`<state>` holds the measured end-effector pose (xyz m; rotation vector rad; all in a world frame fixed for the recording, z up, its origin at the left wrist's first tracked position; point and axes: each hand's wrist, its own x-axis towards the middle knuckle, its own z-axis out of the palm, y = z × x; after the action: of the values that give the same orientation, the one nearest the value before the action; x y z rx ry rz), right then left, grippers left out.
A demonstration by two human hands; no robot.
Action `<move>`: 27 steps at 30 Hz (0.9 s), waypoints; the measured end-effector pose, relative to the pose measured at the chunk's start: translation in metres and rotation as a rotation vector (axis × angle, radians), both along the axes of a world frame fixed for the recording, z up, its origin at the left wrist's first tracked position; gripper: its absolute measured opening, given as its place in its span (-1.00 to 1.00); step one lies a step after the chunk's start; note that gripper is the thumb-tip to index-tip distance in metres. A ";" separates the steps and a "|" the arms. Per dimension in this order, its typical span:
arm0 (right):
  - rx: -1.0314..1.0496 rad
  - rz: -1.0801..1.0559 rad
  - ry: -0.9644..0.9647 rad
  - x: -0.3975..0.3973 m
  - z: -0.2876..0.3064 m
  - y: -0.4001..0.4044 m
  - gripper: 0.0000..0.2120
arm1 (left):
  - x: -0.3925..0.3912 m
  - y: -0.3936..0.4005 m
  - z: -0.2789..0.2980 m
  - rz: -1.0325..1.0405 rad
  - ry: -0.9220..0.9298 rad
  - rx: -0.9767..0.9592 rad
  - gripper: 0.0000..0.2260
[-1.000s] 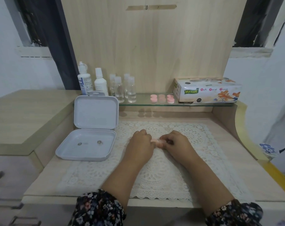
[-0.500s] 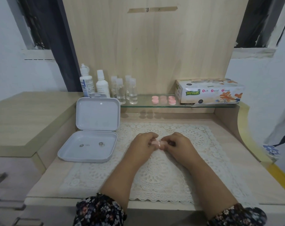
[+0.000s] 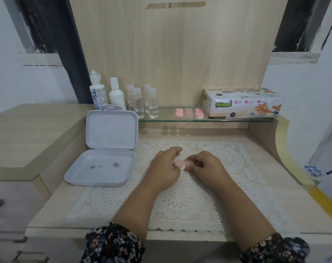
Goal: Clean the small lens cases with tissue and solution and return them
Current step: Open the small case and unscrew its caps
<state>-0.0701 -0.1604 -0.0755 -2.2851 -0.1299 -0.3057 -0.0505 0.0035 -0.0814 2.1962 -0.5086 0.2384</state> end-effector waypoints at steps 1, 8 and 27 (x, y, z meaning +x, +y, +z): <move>0.001 -0.002 0.000 0.000 0.000 0.000 -0.77 | 0.000 0.000 -0.001 -0.004 0.001 0.010 -0.61; 0.004 -0.005 0.000 0.000 0.000 0.000 -0.78 | -0.002 -0.001 0.005 0.025 -0.002 0.025 -0.62; 0.030 -0.006 0.013 -0.001 0.001 0.000 -0.76 | -0.001 -0.001 0.009 0.052 0.030 -0.175 -0.81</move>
<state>-0.0713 -0.1602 -0.0747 -2.2578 -0.1109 -0.2938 -0.0520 0.0026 -0.0720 2.0408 -0.3988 0.2678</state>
